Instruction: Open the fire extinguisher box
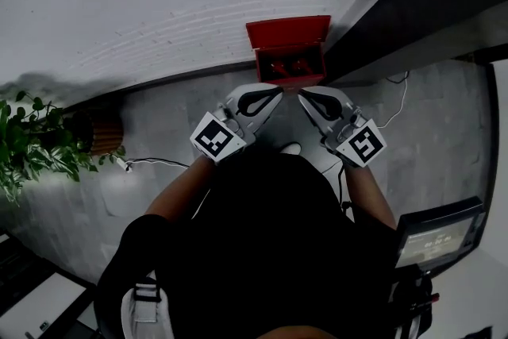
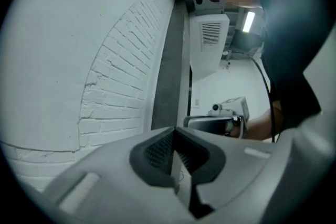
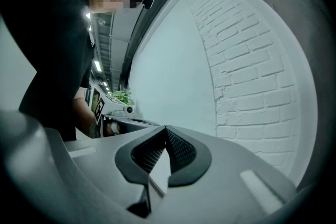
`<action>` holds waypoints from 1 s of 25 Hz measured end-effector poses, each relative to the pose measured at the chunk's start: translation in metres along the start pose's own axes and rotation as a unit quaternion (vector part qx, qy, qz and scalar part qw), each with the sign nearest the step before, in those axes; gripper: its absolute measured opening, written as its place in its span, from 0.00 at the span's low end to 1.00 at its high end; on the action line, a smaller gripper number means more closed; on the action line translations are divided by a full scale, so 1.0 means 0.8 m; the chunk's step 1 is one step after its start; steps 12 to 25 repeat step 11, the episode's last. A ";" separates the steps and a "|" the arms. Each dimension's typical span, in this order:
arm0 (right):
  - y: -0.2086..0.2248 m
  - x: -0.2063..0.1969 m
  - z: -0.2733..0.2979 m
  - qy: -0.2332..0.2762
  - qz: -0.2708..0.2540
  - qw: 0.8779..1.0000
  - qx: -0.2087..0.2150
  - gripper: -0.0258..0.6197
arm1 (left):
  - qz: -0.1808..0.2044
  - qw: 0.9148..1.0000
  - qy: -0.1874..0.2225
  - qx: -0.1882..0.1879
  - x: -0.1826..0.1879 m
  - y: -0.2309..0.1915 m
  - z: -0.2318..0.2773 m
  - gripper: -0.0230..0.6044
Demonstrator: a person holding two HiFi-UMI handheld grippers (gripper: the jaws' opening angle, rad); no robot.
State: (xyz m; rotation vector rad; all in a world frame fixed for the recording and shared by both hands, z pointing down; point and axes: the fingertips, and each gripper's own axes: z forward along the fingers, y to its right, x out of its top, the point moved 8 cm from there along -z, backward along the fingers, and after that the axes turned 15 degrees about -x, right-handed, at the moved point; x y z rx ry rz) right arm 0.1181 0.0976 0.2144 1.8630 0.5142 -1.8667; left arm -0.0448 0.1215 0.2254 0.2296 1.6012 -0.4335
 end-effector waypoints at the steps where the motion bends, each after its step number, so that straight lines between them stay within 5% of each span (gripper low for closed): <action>1: 0.000 -0.001 0.001 0.000 0.001 1.000 -0.001 0.05 | 0.001 1.000 0.000 -0.001 0.001 -0.001 0.000 0.04; 25: 0.003 -0.002 0.002 -0.006 0.009 1.000 -0.007 0.05 | 0.000 1.000 -0.003 -0.007 0.004 -0.002 -0.001 0.04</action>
